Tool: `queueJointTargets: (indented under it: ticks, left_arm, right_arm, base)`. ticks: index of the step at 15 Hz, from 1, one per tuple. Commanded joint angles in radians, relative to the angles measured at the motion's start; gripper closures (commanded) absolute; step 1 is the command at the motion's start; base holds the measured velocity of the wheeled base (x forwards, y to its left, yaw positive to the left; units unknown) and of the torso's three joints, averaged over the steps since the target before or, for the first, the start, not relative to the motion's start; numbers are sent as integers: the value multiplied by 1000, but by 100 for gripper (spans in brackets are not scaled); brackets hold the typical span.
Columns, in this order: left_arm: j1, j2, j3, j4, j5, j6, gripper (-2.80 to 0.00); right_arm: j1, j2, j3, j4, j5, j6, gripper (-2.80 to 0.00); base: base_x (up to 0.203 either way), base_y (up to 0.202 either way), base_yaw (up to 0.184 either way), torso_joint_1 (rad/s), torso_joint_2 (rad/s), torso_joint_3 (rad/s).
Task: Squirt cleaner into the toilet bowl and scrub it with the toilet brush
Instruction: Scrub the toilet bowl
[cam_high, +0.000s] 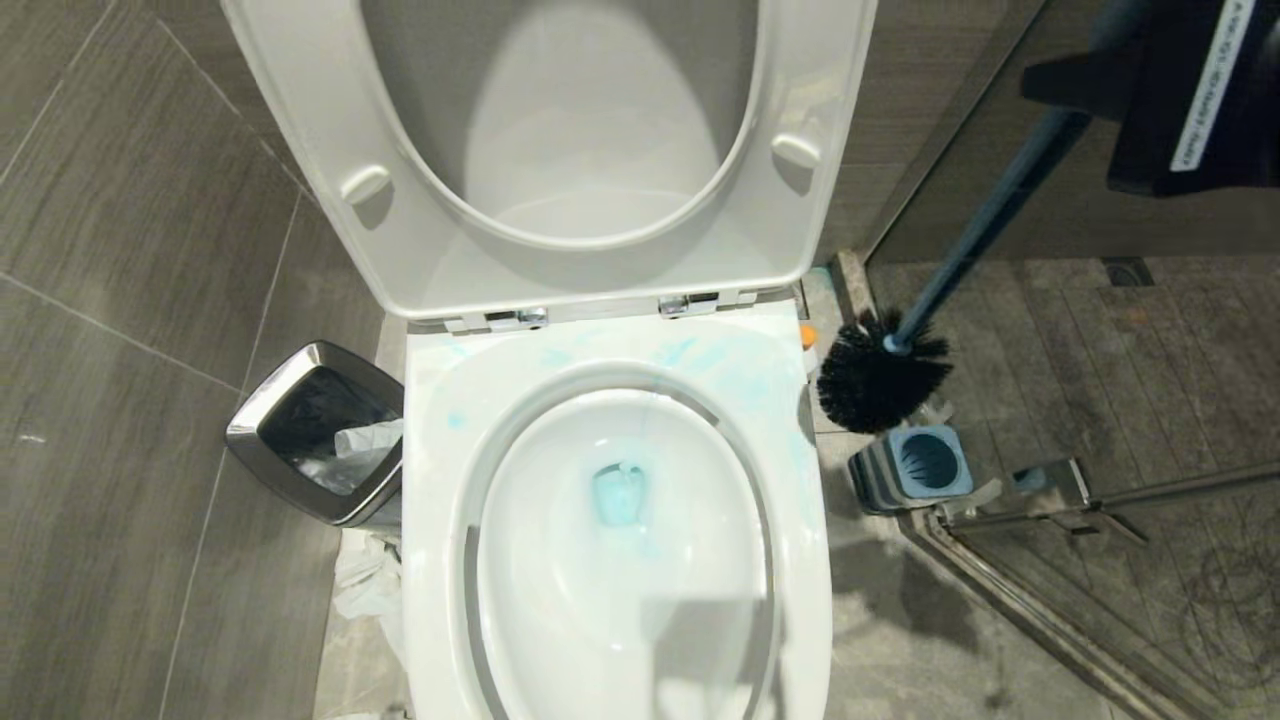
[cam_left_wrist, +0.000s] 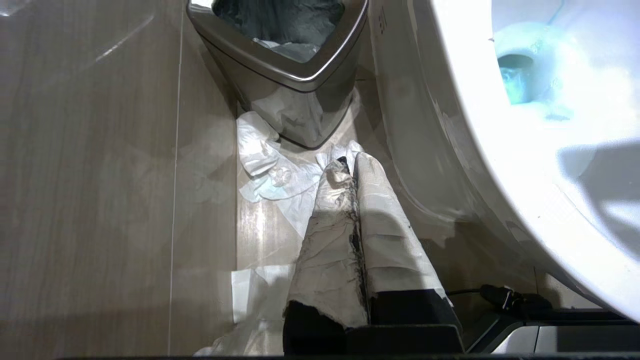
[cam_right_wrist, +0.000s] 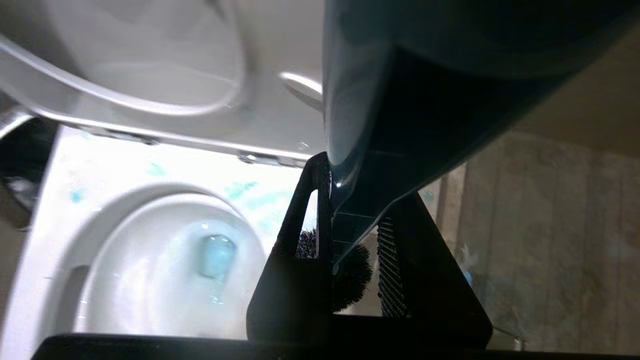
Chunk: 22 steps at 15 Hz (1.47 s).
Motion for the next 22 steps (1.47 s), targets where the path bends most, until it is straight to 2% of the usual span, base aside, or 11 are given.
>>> queueJointTargets:
  ticks: [1, 4, 8, 11, 18, 22]
  left_arm:
    - [0, 1, 0, -1, 0, 0, 0]
    - [1, 1, 0, -1, 0, 0, 0]
    - [0, 1, 0, -1, 0, 0, 0]
    - [1, 1, 0, -1, 0, 1, 0]
    - [1, 1, 0, -1, 0, 2, 0]
    - [1, 1, 0, -1, 0, 2, 0]
  right_arm:
    - [19, 81, -46, -5, 21, 8, 0]
    - [5, 113, -33, -28, 81, 44, 0]
    - [-175, 164, -34, -78, 153, 71, 0]
    - [-228, 216, -34, -147, 208, 70, 0]
    - [-253, 359, -61, -256, 258, 67, 0]
    - [-162, 381, -60, -262, 257, 98, 0]
  base:
    - [0, 0, 0, 7, 4, 180]
    - [0, 0, 0, 2, 2, 195]
    - [0, 0, 0, 2, 1, 67]
    - [0, 0, 0, 0, 0, 0]
    - [0, 0, 0, 0, 0, 0]
    - [0, 0, 0, 0, 0, 0]
